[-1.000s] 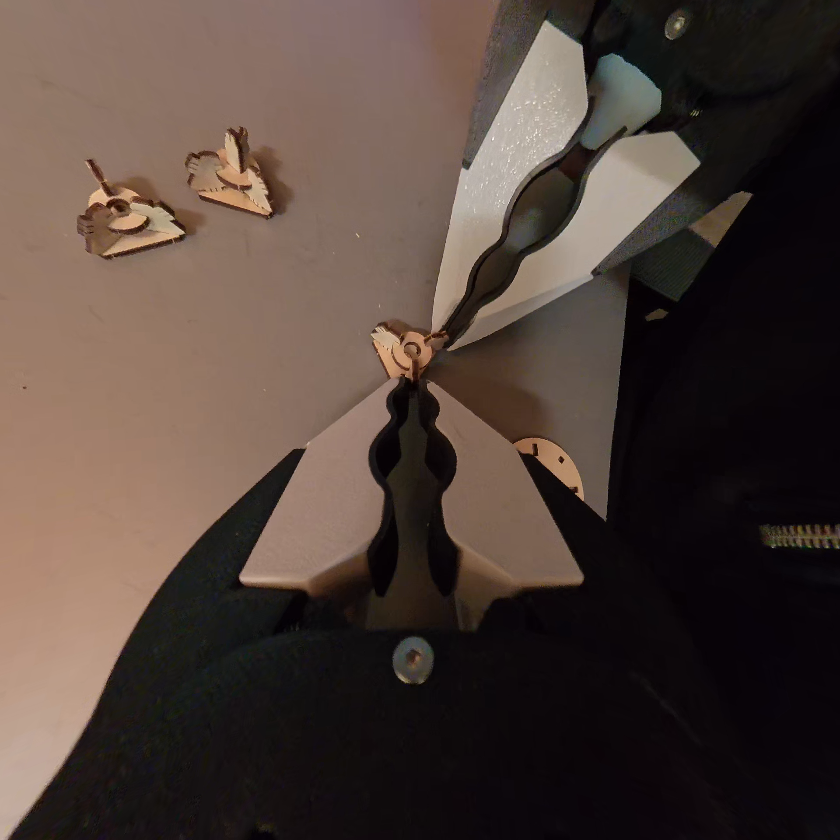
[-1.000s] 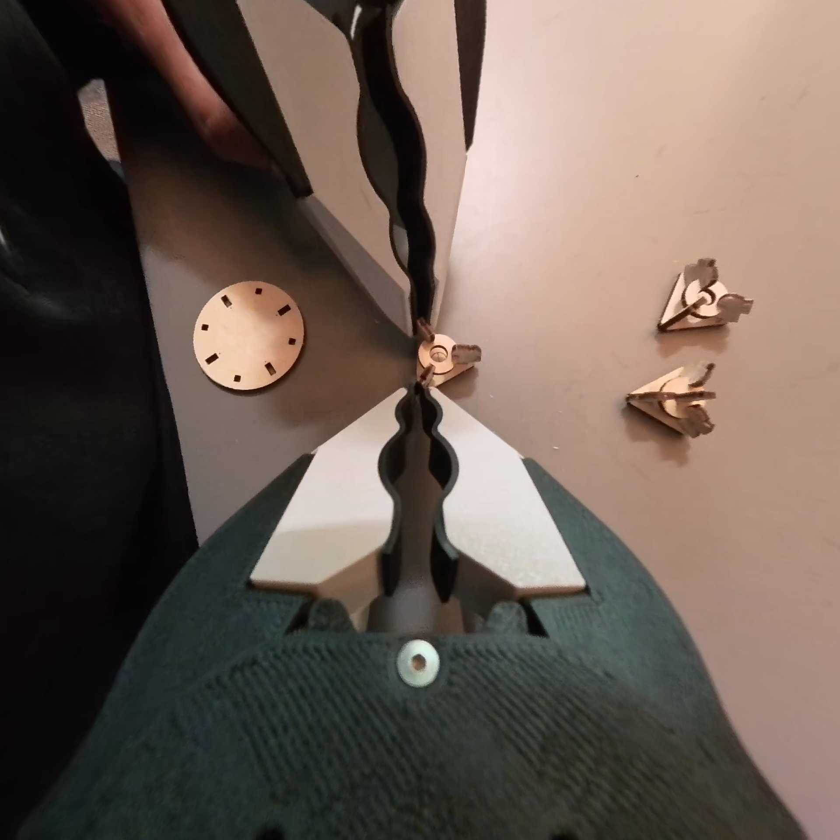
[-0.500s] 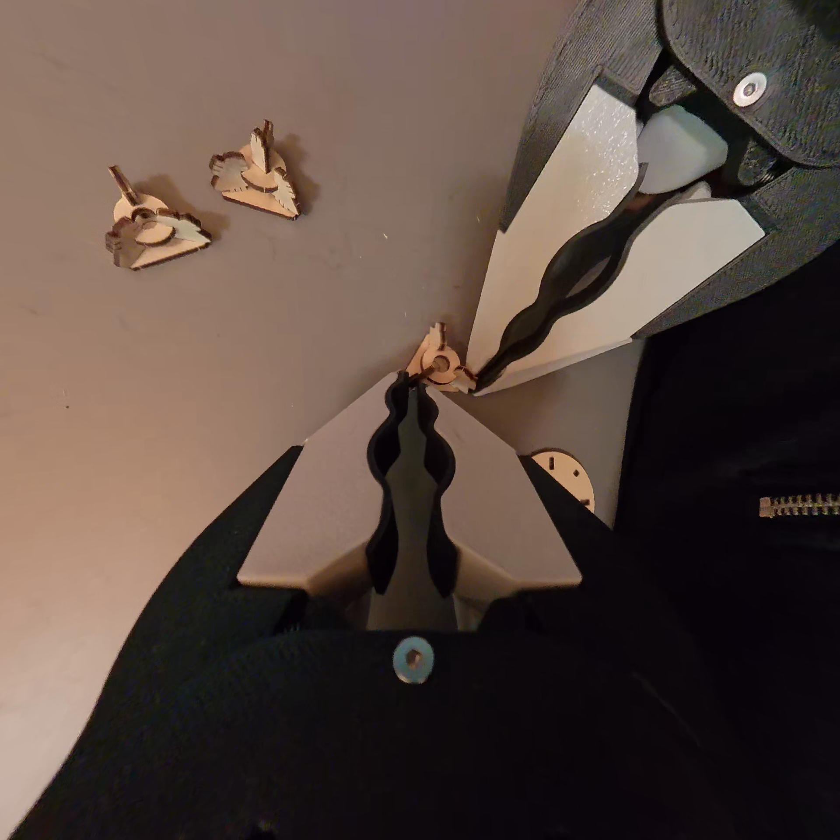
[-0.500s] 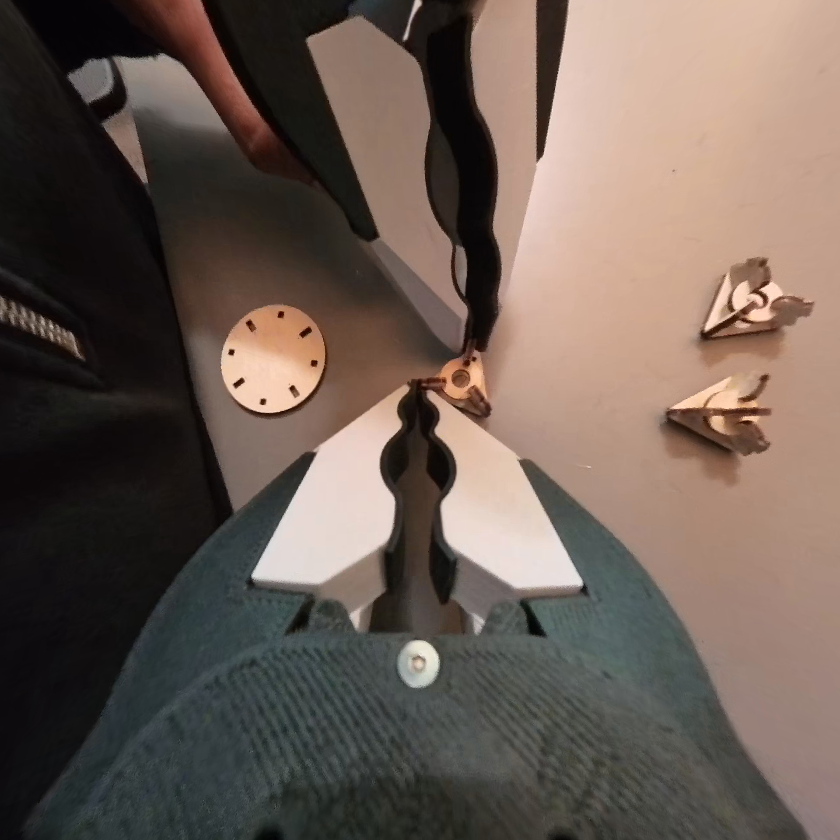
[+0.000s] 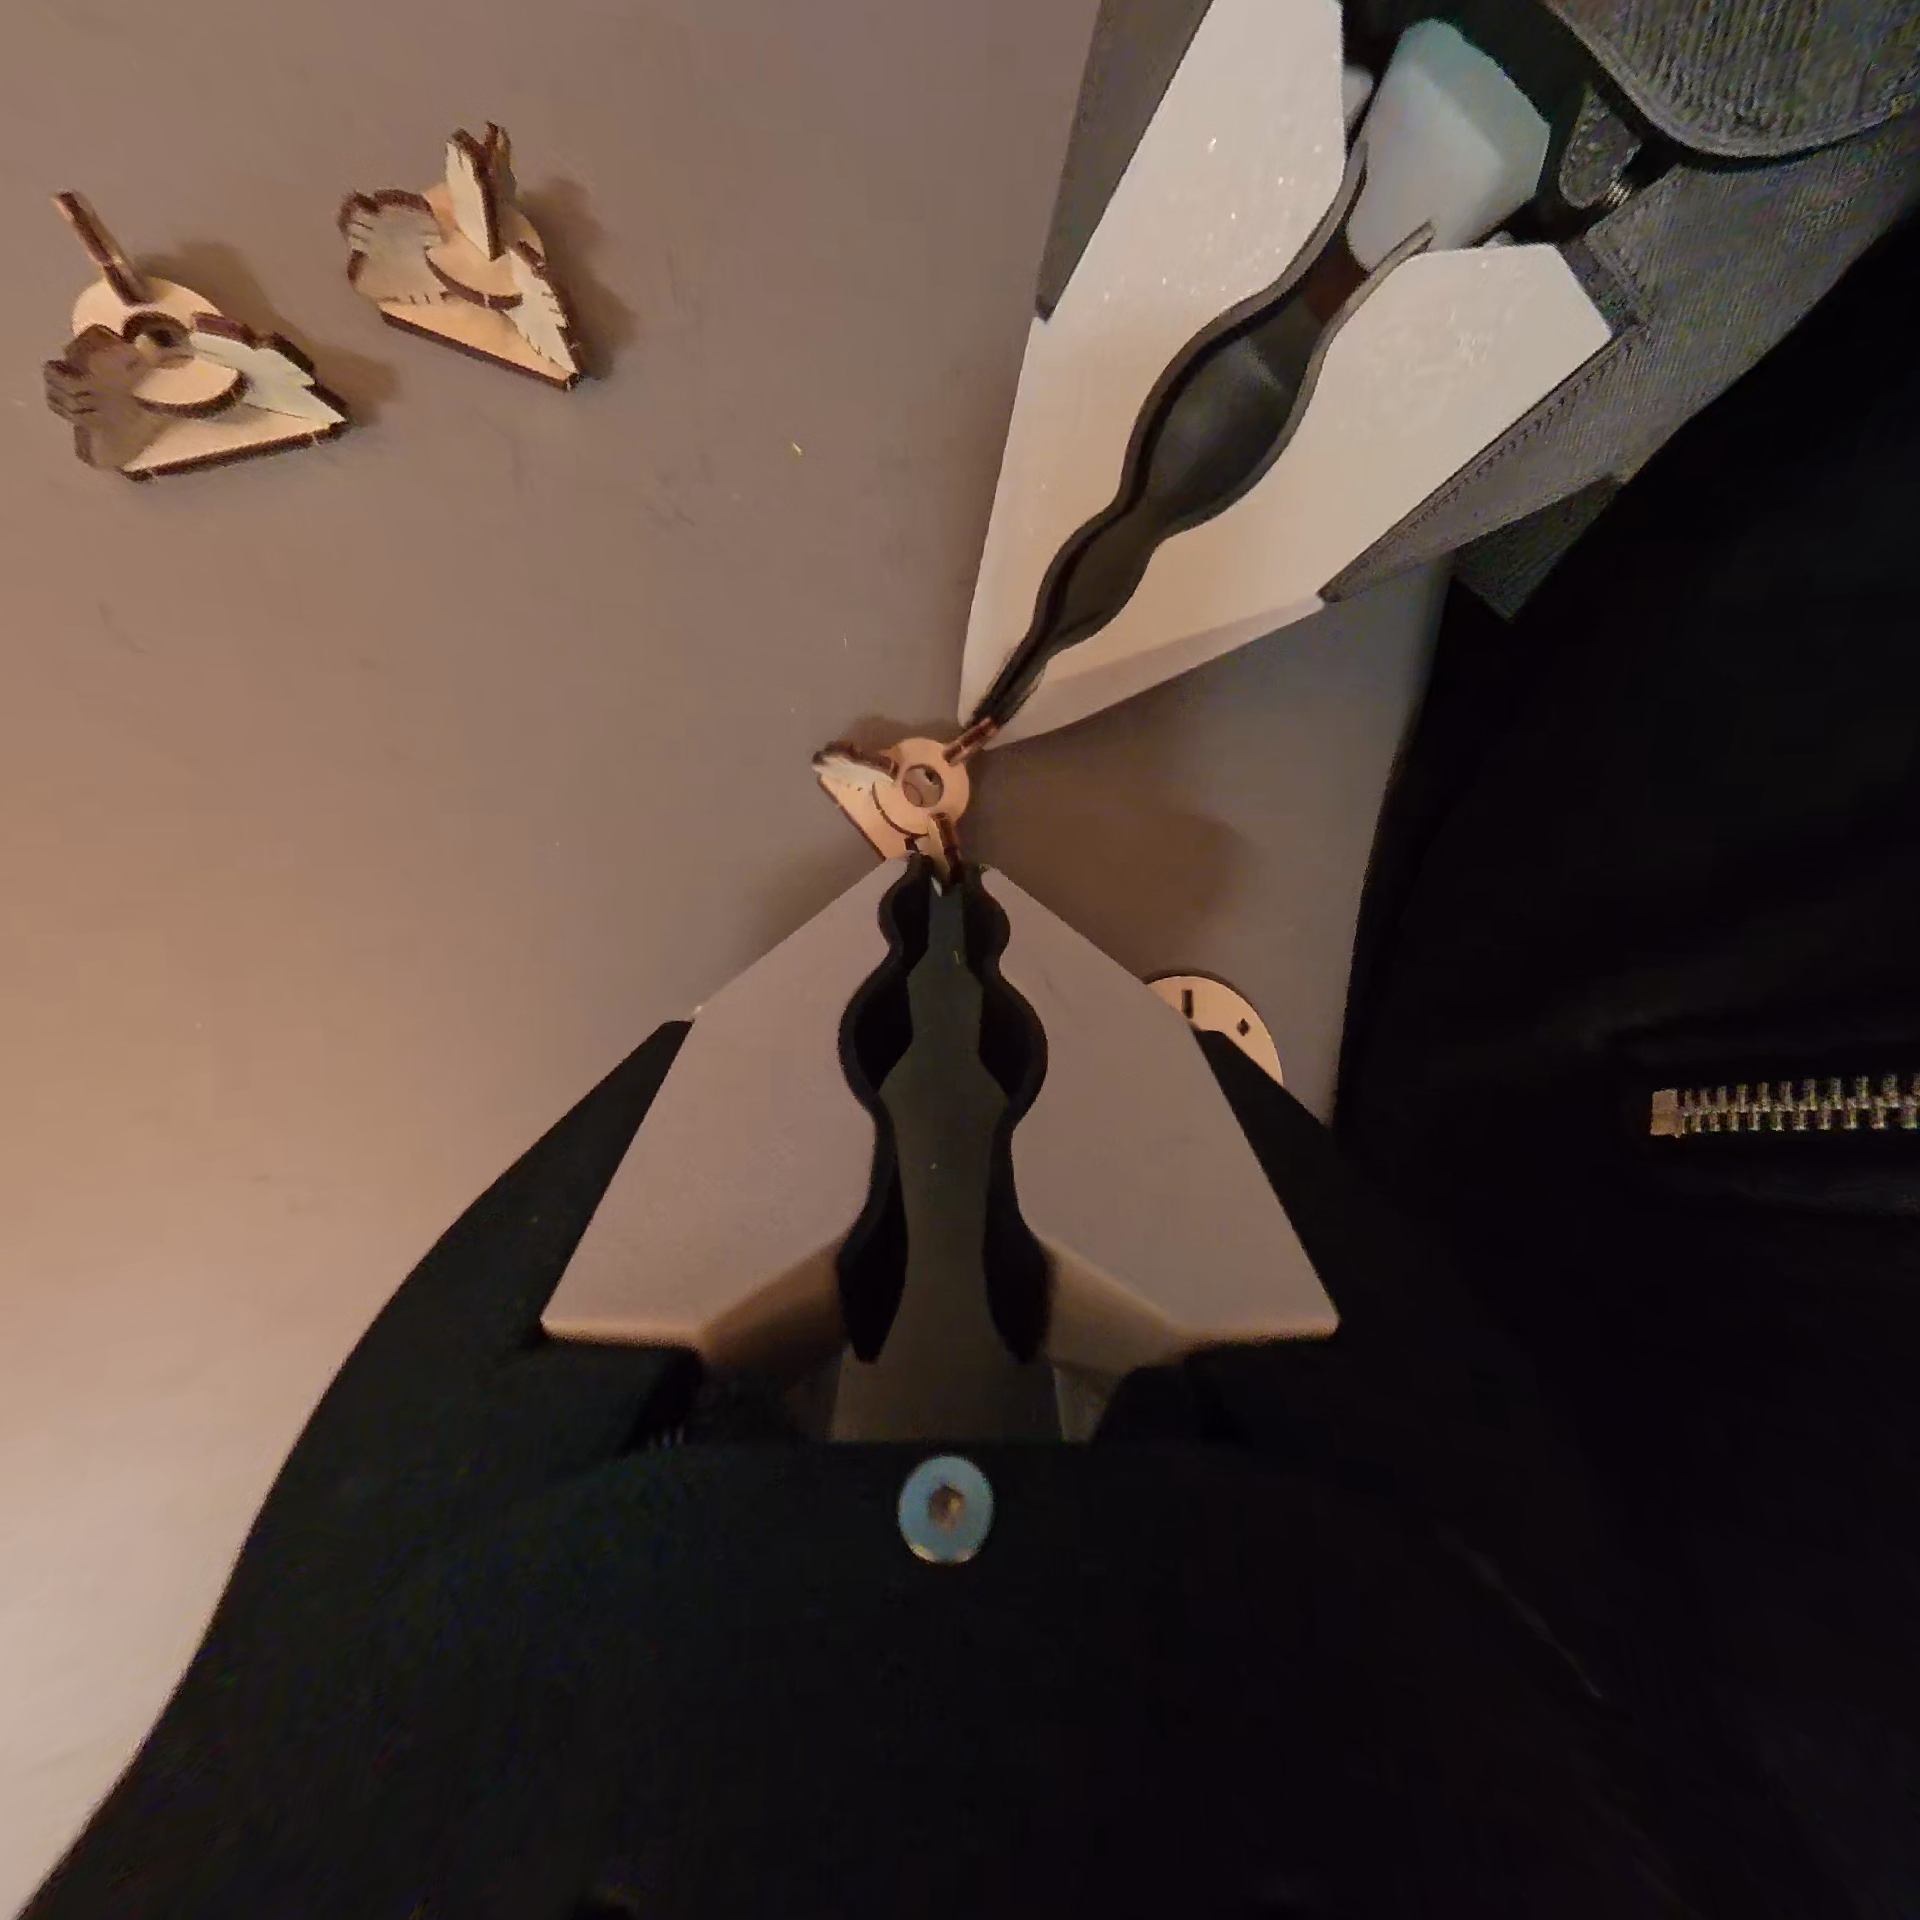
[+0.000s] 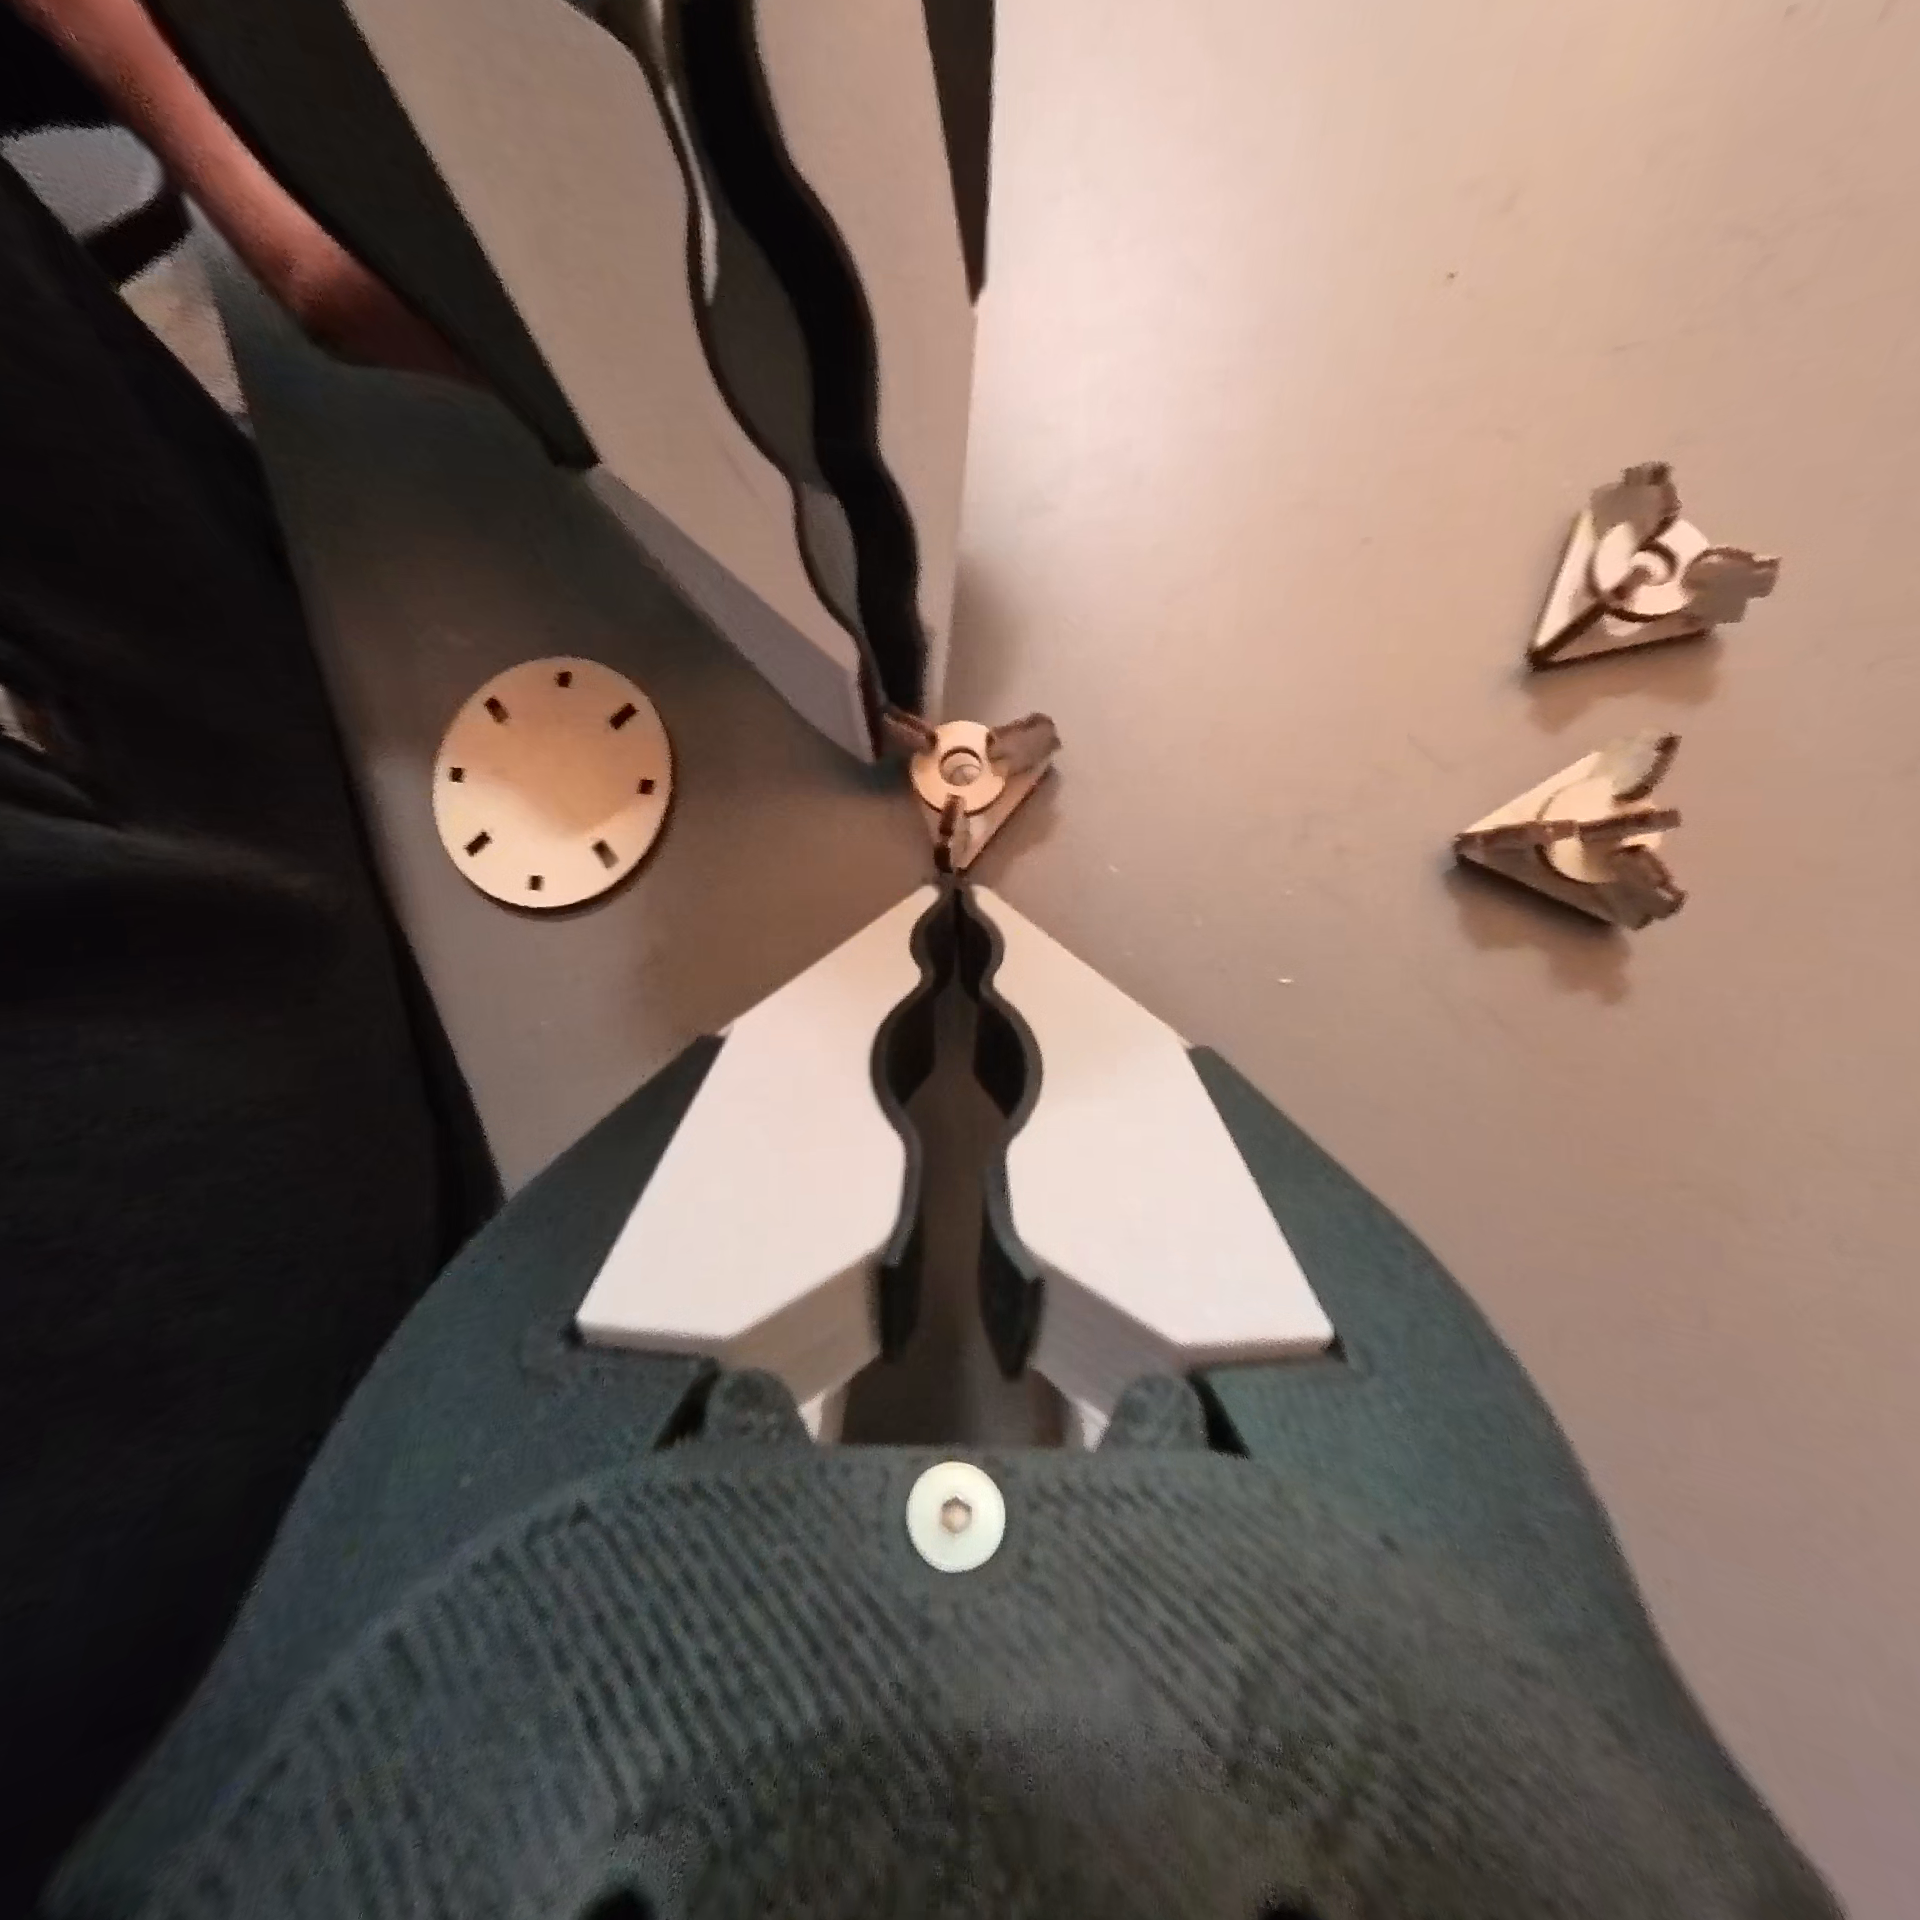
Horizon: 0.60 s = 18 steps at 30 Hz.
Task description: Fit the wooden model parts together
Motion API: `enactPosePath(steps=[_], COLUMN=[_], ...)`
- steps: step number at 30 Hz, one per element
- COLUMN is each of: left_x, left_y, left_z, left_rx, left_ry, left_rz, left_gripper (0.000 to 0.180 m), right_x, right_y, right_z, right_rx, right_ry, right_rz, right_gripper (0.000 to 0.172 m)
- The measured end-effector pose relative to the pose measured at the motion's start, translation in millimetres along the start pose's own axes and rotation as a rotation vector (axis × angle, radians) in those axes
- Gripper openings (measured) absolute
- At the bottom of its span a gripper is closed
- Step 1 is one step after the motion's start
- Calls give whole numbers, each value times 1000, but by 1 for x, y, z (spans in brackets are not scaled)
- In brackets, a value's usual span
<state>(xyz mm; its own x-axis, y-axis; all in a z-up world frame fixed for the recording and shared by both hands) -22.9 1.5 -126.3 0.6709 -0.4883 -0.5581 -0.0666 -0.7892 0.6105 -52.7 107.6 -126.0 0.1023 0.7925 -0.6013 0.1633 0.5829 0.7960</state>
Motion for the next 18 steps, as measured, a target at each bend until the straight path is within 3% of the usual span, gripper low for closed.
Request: enactPosePath(steps=[9,13,18], left_x=[4,5,5], left_y=[1,1,3], left_z=[-2,-3,-1], left_rx=[-18,-30,-40], left_ry=[-12,-16,-2], left_rz=[-23,-32,-52], left_gripper=[8,9,11], right_x=[4,3,-4], right_y=[4,6,6], right_z=[-1,4,13], right_rx=[-10,-21,59], right_ry=[16,-7,49], right_rz=[11,-34,-124], right_gripper=[0,18,20])
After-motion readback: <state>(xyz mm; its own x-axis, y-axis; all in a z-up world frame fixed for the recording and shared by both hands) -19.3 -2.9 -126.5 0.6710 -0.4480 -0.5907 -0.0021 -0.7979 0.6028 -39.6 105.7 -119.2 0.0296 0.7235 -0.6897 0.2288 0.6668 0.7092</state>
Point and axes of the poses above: each gripper's, where its closed fingertips meet, y back along the fingers, x out of its underside, z = x × y across the jaws, the point moved 7 cm from there along y, back along the fingers, and after that the axes turned 15 degrees about x, right-handed, at the moved point
